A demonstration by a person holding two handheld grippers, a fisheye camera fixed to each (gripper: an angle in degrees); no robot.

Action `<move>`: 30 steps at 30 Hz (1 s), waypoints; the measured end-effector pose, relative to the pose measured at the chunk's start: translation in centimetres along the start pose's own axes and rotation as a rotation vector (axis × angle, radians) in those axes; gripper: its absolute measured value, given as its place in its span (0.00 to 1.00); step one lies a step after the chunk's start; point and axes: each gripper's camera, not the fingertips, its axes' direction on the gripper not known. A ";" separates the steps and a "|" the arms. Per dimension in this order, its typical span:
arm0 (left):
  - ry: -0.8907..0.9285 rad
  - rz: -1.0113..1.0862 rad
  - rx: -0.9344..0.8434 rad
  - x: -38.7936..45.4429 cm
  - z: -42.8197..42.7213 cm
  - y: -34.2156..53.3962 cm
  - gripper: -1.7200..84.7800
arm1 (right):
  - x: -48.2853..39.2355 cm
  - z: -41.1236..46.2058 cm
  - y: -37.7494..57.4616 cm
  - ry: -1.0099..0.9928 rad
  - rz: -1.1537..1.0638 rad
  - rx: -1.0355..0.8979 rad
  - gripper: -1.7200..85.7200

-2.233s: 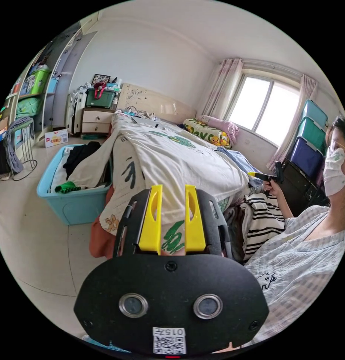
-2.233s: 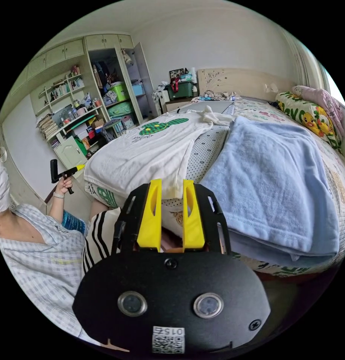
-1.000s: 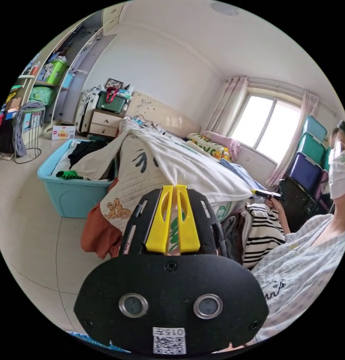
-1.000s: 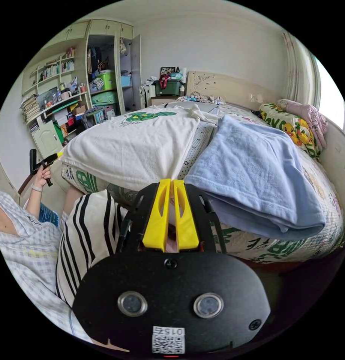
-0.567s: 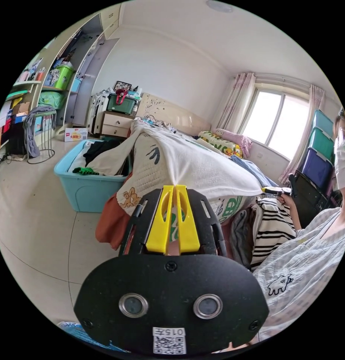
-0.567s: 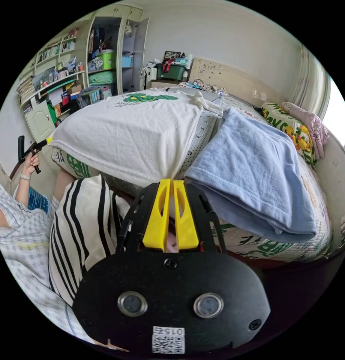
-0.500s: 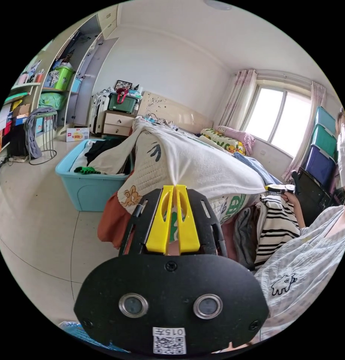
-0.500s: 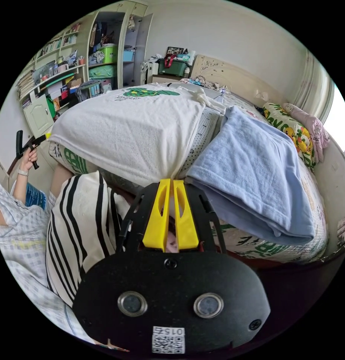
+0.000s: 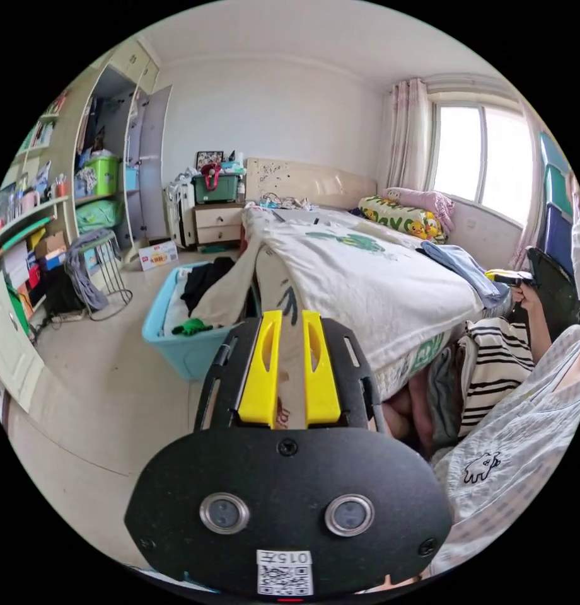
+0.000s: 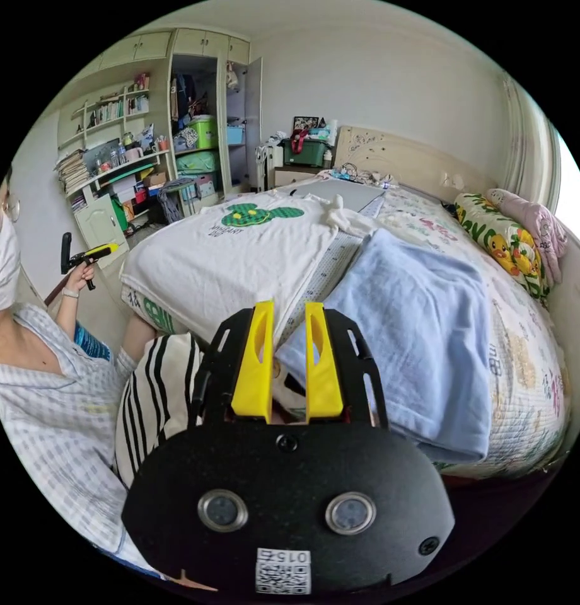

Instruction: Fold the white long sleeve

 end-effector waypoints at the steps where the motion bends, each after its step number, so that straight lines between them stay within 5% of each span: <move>1: 0.007 0.031 0.019 1.2 0.8 -2.5 0.09 | 1.4 0.1 -2.1 0.032 0.010 0.012 0.11; 8: 0.210 0.276 0.020 12.8 13.3 -17.8 0.09 | 12.8 6.1 -15.0 0.170 0.188 0.024 0.12; 15: 0.418 0.510 -0.190 29.0 33.4 -30.3 0.09 | 26.0 18.7 -27.2 0.353 0.391 -0.207 0.17; 18: 0.400 0.568 -0.266 33.3 39.6 -31.8 0.09 | 29.9 24.3 -29.7 0.452 0.433 -0.381 0.18; 22: 0.366 0.577 -0.325 35.6 44.0 -31.8 0.08 | 34.3 30.6 -30.3 0.291 0.524 -0.568 0.17; 30: 0.251 0.602 -0.348 35.9 45.4 -30.7 0.07 | 34.6 32.5 -34.0 0.463 0.490 -0.539 0.06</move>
